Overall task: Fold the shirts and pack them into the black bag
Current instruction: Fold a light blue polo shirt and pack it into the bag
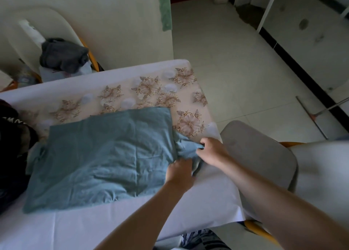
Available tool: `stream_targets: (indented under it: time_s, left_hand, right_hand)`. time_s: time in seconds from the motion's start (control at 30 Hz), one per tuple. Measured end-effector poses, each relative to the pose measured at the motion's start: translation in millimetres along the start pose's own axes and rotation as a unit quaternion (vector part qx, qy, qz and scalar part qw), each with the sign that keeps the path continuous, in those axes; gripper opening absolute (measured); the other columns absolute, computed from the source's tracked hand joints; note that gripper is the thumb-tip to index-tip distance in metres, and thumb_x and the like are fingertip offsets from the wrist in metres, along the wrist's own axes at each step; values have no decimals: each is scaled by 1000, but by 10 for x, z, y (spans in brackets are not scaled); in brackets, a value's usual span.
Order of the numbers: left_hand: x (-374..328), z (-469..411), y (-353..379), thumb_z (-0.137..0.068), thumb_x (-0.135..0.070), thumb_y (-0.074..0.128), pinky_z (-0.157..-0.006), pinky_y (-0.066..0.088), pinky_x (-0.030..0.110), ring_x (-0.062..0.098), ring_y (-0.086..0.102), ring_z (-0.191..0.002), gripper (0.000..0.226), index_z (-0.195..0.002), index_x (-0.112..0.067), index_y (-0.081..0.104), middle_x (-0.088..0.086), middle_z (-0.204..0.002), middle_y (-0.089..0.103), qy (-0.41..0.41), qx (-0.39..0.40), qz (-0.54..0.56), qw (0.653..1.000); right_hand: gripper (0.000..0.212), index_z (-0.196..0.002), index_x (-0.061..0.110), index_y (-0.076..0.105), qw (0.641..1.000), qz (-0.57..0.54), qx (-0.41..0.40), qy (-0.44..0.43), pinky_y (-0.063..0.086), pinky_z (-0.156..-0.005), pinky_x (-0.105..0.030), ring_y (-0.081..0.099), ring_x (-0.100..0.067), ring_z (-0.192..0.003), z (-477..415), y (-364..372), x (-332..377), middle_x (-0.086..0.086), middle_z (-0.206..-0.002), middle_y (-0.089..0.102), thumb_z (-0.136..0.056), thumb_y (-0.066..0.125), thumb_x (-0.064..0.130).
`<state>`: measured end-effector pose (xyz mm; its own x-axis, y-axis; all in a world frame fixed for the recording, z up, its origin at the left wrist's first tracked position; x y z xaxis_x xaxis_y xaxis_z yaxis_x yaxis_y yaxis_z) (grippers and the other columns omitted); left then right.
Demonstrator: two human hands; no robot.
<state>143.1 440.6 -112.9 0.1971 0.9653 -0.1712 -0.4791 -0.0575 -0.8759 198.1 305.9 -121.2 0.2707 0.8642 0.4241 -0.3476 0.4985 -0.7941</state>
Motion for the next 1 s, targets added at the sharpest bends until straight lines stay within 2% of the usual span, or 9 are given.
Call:
stream_targets:
  time_s: [0.17, 0.3, 0.4, 0.47, 0.53, 0.63, 0.73, 0.87, 1.0]
  left_hand:
    - [240, 105, -260, -90, -25, 48, -73, 52, 32, 31, 64, -89, 19, -93, -15, 64, 7, -92, 67, -74, -4, 185, 980]
    - [876, 304, -335, -84, -9, 46, -45, 50, 25, 17, 64, -50, 19, -73, -13, 61, 6, -62, 62, -170, -46, 428, 886]
    - [1437, 500, -204, -90, -9, 43, -48, 57, 32, 24, 69, -51, 25, -86, -6, 67, 11, -67, 66, -241, -23, 498, 833]
    - [1732, 576, -157, -90, -13, 45, -63, 57, 36, 33, 72, -74, 22, -95, -6, 65, 14, -83, 69, -246, -6, 401, 883]
    - [1939, 577, -260, -90, -13, 47, -74, 48, 33, 33, 65, -95, 20, -101, -13, 62, 12, -102, 67, -220, -91, 287, 928]
    - [1751, 485, -572, -90, -11, 46, -79, 47, 34, 30, 59, -98, 22, -102, -15, 64, 5, -104, 61, -41, -247, 238, 939]
    - [1398, 287, -446, -95, -22, 45, -102, 42, 37, 21, 48, -126, 36, -128, -26, 59, -4, -132, 55, 105, -160, 99, 977]
    - [1499, 157, -137, -98, -33, 45, -118, 21, 39, 18, 11, -150, 60, -154, -33, 23, -3, -163, 13, 90, -26, -86, 992]
    - [1542, 94, -319, -98, -33, 43, -106, 37, 41, 24, 35, -136, 38, -135, -28, 52, 0, -147, 35, 23, -98, 7, 995]
  right_hand:
    - [4, -80, 16, 59, 984, -168, 39, 38, 41, -54, -26, 61, -22, -67, 30, -132, 393, -2, -72, 64, -78, 57, 19]
    - [21, -104, 10, 63, 916, -385, 93, 71, 51, -51, -25, 65, -21, -64, 16, -22, 933, -9, -86, 66, -84, 71, 12]
    - [28, -123, 9, 55, 886, -421, 196, 16, 53, -50, -30, 69, -22, -70, 79, 227, 1419, -14, -106, 66, -97, 61, 17]
    - [24, -121, 11, 59, 934, -327, 144, -15, 48, -49, -22, 67, -19, -73, 84, 314, 1486, -12, -108, 68, -97, 57, 11]
    - [19, -111, 18, 66, 983, -167, 58, -58, 49, -60, -20, 65, -15, -81, 98, 370, 1441, -2, -105, 68, -96, 56, 13]
    - [16, -106, 24, 69, 993, -53, 64, -88, 51, -88, -27, 64, -17, -100, 224, 665, 1293, 3, -109, 67, -91, 65, 20]
    - [31, -112, 25, 66, 990, -9, 69, -119, 49, -95, -32, 60, -21, -105, 370, 884, 1217, -3, -116, 55, -82, 72, 21]
    - [32, -108, 25, 51, 997, -54, -22, -56, 49, -79, -35, 57, -20, -91, 511, 757, 1070, 3, -109, 47, -83, 65, 41]
    - [30, -86, 26, 53, 999, -14, 39, 15, 47, -68, -30, 60, -15, -78, 619, 792, 896, 11, -83, 62, -77, 60, 53]
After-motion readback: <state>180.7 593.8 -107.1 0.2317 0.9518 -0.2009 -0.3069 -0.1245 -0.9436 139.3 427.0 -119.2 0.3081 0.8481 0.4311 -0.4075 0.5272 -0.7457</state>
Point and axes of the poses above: each hand's wrist, its own z-axis away from the middle knuckle, its own y-axis out of the palm, x = y × z, the point moved 8 cm from there along -z, towards the middle knuckle
